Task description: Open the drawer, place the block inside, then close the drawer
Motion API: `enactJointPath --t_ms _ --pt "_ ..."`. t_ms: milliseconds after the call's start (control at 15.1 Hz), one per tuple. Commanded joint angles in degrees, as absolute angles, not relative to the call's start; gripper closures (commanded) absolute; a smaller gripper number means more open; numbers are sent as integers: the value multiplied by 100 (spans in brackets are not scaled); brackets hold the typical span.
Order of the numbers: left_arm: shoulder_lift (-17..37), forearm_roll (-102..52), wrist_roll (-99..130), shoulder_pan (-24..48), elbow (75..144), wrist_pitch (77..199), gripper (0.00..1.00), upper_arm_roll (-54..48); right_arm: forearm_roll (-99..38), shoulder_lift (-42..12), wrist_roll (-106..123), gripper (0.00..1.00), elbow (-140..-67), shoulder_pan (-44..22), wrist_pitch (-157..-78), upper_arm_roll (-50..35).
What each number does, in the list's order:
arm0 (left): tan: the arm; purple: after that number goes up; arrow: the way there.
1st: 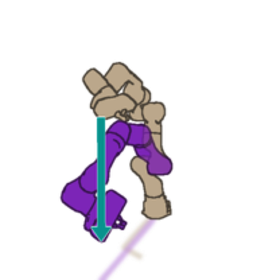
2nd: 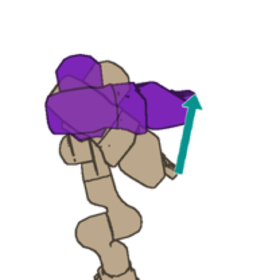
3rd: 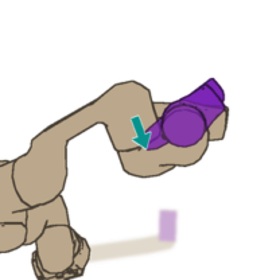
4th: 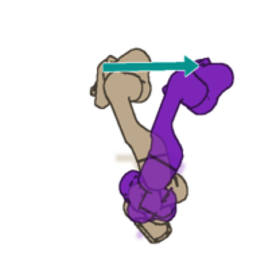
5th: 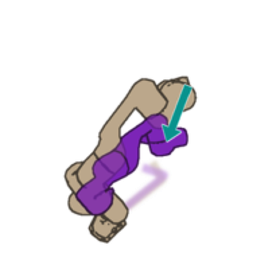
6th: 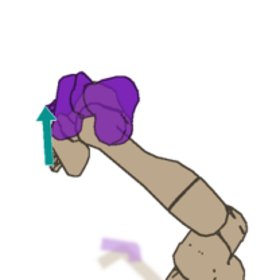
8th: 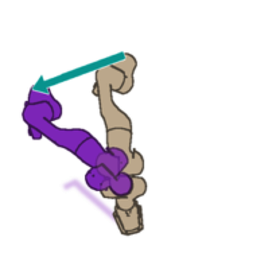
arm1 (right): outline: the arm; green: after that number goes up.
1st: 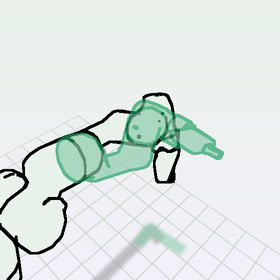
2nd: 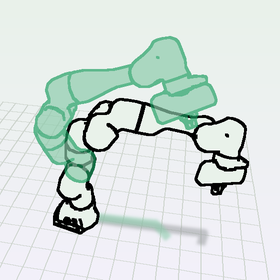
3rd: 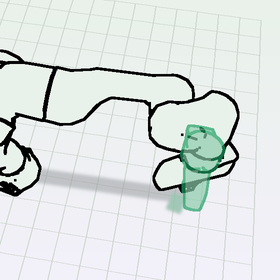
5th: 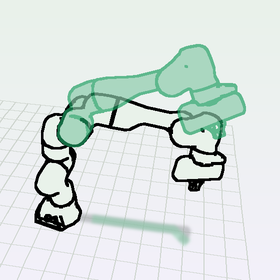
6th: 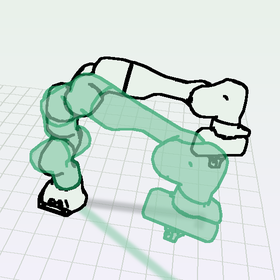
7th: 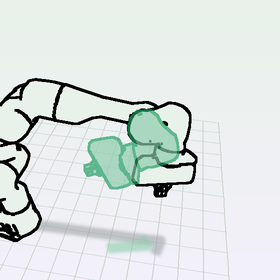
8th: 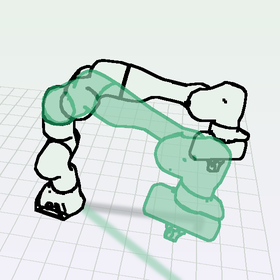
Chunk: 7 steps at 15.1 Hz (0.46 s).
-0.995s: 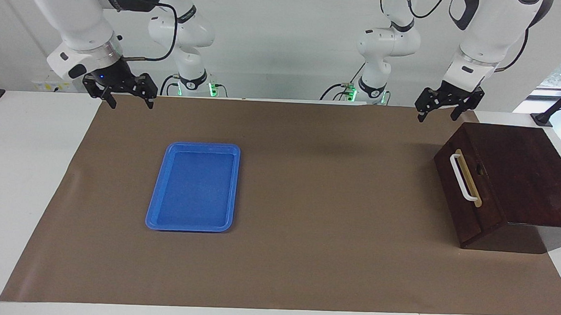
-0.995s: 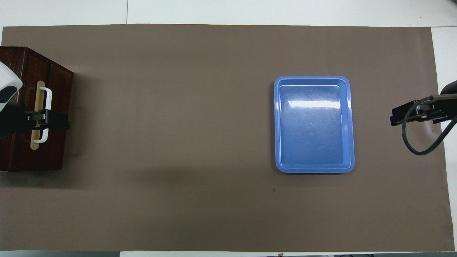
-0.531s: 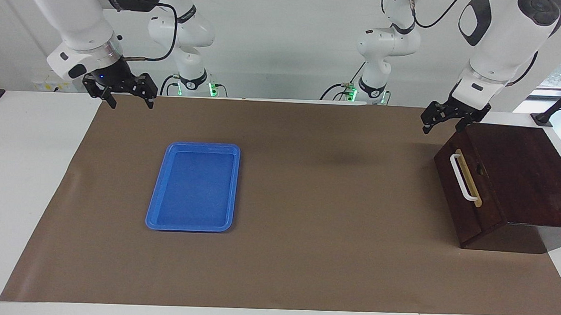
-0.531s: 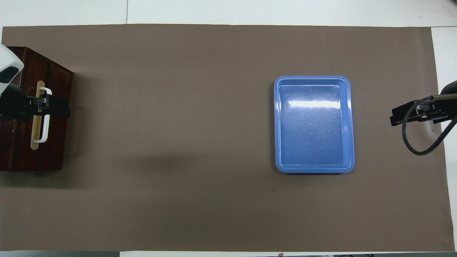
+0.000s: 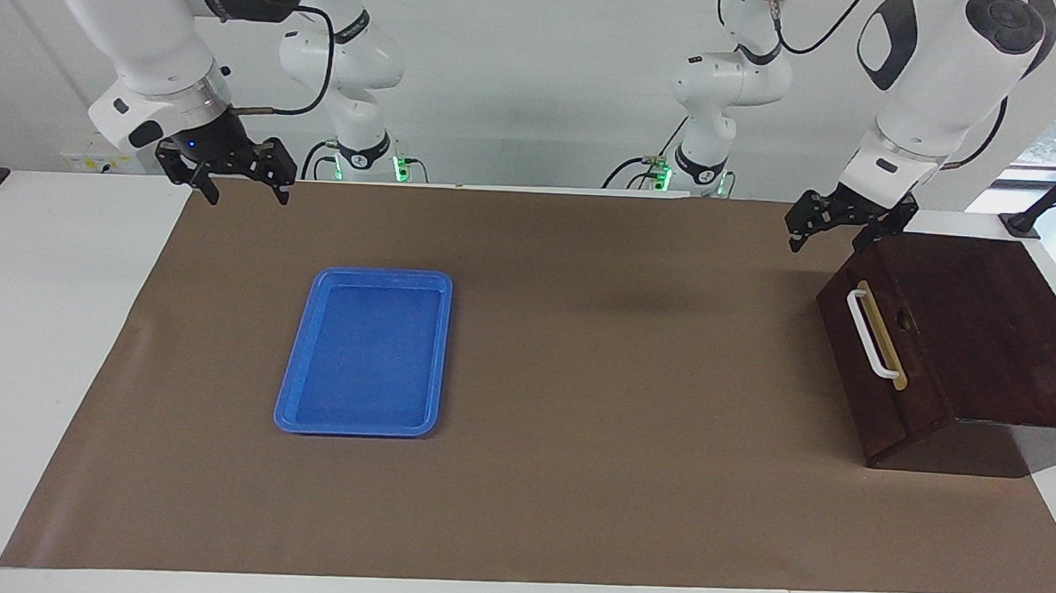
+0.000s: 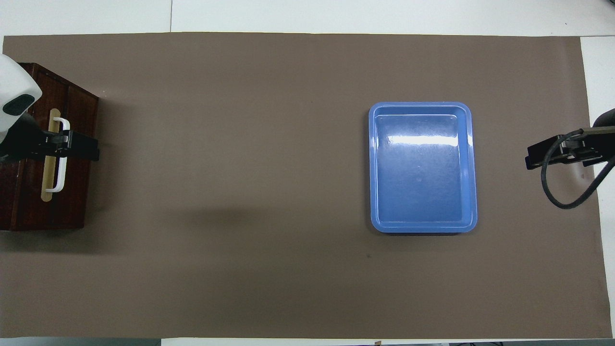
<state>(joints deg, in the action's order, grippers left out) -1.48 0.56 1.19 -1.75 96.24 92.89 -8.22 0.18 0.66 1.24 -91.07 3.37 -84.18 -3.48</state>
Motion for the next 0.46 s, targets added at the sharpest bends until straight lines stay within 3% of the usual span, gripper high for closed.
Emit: enactJointPath --t_ms 0,398 --pt "-246 -44 -9 -167 9703 9281 0 -800 44 149 44 0 -9202 431 -8420 -413" --pt "-246 -44 -26 -220 9712 9316 0 -791 44 149 44 0 -9202 431 -8420 -413"
